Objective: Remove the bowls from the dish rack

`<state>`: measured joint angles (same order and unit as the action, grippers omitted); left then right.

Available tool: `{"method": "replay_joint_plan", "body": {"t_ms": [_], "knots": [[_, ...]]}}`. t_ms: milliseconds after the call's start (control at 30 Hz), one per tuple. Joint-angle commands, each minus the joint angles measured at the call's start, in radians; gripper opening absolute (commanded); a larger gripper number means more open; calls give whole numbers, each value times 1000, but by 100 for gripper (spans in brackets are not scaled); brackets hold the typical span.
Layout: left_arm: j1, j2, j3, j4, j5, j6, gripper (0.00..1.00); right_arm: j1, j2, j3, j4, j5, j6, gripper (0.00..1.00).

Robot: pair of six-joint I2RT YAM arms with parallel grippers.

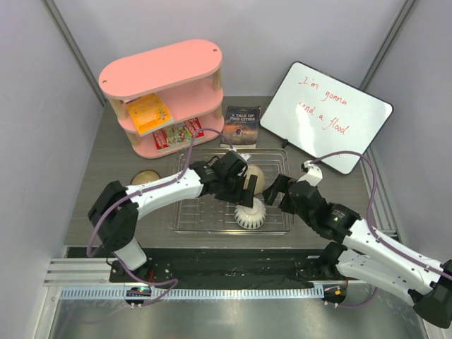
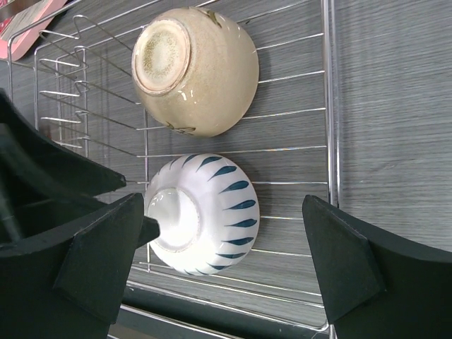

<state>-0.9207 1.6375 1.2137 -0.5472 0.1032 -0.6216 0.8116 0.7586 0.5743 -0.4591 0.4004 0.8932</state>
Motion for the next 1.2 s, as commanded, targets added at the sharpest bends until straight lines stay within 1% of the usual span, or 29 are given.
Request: {"method": "replay_joint_plan", "body": {"t_ms": [0, 133, 400, 433, 567, 667, 867, 967, 1033, 1100, 1133, 1167], "knots": [[3, 30, -6, 43, 18, -1, 82, -3, -30, 44, -64, 67, -2, 100], [3, 38, -19, 58, 13, 0, 84, -3, -56, 36, -64, 80, 0, 100], [6, 100, -14, 82, 76, 17, 85, -5, -19, 24, -55, 54, -13, 100], [6, 111, -19, 95, 111, 20, 86, -5, -16, 22, -53, 51, -13, 100], [17, 130, -43, 125, 174, 26, 86, -6, -4, 18, -44, 38, -17, 100], [37, 146, -83, 173, 263, 16, 86, -5, 5, 16, -30, 23, -17, 100], [59, 186, -125, 234, 384, -10, 86, -5, 25, 12, -13, 6, -16, 100], [59, 205, -123, 243, 409, -16, 86, -3, 31, 4, -9, 5, -14, 100], [59, 202, -123, 248, 414, -17, 85, -5, 33, -2, -3, 3, -11, 100], [59, 199, -120, 253, 420, -18, 83, -5, 33, -8, 2, 6, -10, 100], [59, 193, -118, 253, 420, -18, 81, -5, 31, -11, 3, 6, -7, 100], [59, 190, -114, 253, 418, -20, 76, -5, 33, -14, 4, 6, -7, 100]]}}
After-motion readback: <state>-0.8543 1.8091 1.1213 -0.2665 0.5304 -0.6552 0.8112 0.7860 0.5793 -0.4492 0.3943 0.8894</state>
